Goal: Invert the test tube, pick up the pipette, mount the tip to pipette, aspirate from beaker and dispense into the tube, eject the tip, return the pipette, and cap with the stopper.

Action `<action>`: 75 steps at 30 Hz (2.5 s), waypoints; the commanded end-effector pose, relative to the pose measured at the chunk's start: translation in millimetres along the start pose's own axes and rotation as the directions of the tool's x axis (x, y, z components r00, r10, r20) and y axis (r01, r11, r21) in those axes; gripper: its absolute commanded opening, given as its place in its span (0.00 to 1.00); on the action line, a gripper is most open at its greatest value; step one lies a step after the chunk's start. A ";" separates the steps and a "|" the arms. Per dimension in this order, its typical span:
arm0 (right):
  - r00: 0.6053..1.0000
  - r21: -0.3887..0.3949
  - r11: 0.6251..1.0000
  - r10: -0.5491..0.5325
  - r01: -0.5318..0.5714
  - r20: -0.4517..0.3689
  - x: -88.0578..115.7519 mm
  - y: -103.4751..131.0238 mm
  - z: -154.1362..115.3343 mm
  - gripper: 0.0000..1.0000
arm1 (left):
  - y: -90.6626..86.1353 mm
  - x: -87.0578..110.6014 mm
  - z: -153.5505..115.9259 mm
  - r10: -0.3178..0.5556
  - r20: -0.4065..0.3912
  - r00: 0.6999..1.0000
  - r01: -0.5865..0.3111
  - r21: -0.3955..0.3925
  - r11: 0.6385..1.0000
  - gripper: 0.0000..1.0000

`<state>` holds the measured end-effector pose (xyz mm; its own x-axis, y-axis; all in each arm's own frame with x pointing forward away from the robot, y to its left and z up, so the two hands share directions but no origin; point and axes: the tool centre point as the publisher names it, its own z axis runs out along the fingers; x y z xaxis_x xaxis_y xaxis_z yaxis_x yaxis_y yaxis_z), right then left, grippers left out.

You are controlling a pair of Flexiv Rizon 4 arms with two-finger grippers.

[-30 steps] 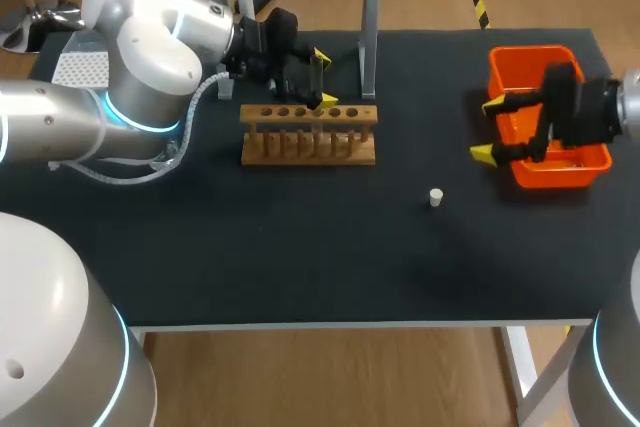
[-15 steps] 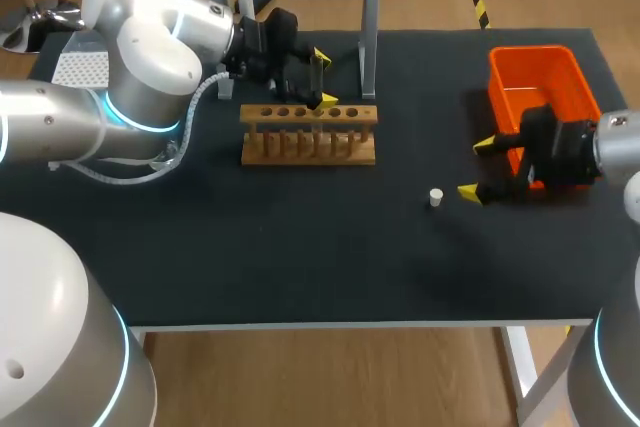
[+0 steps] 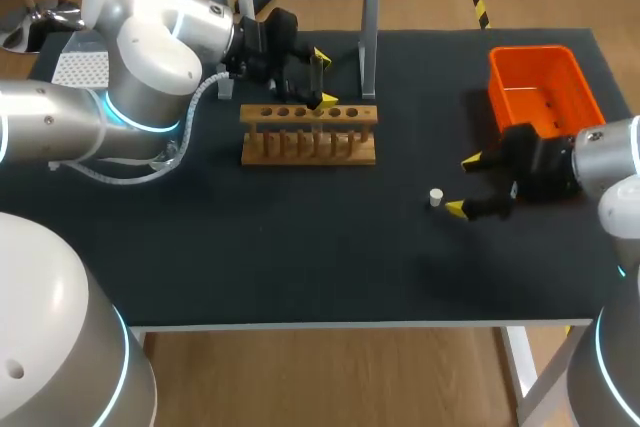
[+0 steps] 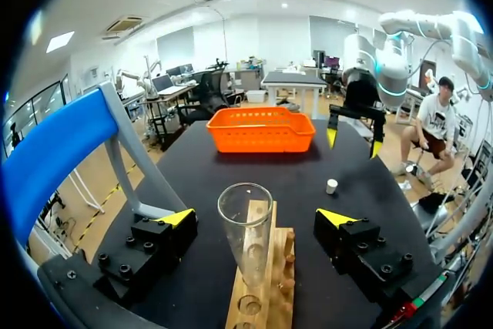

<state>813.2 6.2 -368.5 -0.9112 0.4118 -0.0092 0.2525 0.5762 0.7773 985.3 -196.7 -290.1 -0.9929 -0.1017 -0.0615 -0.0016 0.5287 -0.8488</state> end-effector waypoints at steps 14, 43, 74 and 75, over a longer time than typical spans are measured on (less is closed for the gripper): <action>0.999 0.055 0.998 0.036 -0.037 0.026 -8.6 -20.6 36.9 1.00 | 0.7 -1.0 -0.8 0.001 -0.004 1.000 -0.001 0.001 1.000 1.00; 0.997 0.088 0.994 0.064 -0.068 0.050 -14.1 -27.9 53.3 0.49 | 0.7 -1.0 -0.8 0.001 -0.004 1.000 -0.001 0.001 1.000 1.00; 0.995 0.102 0.992 0.072 -0.079 0.068 -20.3 -29.4 63.8 0.54 | 0.7 -1.0 -0.8 0.001 -0.004 1.000 -0.001 0.001 1.000 1.00; 0.995 0.102 0.992 0.073 -0.079 0.067 -20.0 -29.5 64.1 0.53 | 0.7 -1.0 -0.8 0.001 -0.004 1.000 -0.001 0.001 1.000 1.00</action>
<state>844.4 25.1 -429.3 -0.8670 0.4983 0.0060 0.3559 0.6108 0.7073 985.3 -196.7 -290.1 -0.9929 -0.1017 -0.0614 -0.0016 0.5287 -0.8488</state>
